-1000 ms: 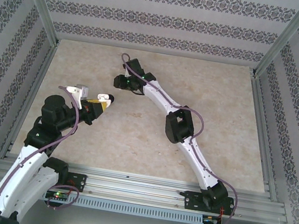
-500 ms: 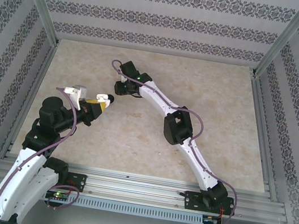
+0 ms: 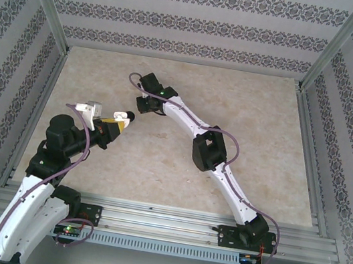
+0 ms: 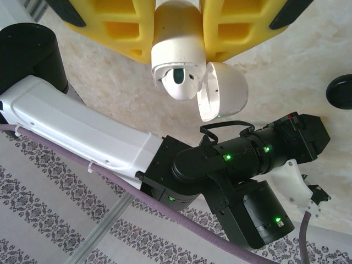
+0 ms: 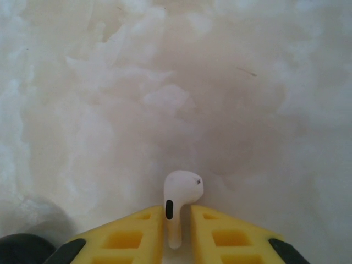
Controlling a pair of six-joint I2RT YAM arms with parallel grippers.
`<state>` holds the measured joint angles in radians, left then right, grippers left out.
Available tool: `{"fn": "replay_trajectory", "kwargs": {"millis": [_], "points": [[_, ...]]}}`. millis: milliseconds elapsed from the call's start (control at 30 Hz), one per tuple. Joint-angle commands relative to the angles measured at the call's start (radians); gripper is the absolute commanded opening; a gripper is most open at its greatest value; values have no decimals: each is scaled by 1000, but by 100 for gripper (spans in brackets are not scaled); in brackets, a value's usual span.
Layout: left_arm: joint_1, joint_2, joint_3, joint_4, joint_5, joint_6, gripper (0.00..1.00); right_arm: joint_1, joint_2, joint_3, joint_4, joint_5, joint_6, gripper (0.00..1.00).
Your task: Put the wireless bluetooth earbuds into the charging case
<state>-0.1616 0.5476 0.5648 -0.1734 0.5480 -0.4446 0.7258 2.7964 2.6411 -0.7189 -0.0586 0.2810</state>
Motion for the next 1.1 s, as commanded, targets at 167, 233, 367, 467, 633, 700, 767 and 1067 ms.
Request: {"fn": "replay_trajectory", "kwargs": {"millis": [167, 233, 367, 467, 633, 700, 767, 1067], "points": [[13, -13, 13, -26, 1, 2, 2, 12, -46, -80, -86, 29, 16, 11], [12, -13, 12, -24, 0, 2, 2, 9, -101, -167, -61, 27, 21, 9], [12, -14, 8, -14, 5, 1, 2, 3, -226, -359, 13, 22, 31, 6], [13, -14, 10, -14, 9, 2, 2, 1, -315, -484, 34, 9, 41, 5], [12, -17, 11, -14, 16, 3, 2, 2, -499, -776, 93, -22, 109, 5], [12, -17, 7, -8, 19, -2, 2, 1, -588, -921, 130, -33, 163, 5], [13, -17, 2, 4, 20, -8, 2, 3, -674, -1077, 172, -48, 231, 5], [11, 13, -30, 62, 23, -18, 2, 40, -813, -1281, 73, 4, 332, 16]]}}
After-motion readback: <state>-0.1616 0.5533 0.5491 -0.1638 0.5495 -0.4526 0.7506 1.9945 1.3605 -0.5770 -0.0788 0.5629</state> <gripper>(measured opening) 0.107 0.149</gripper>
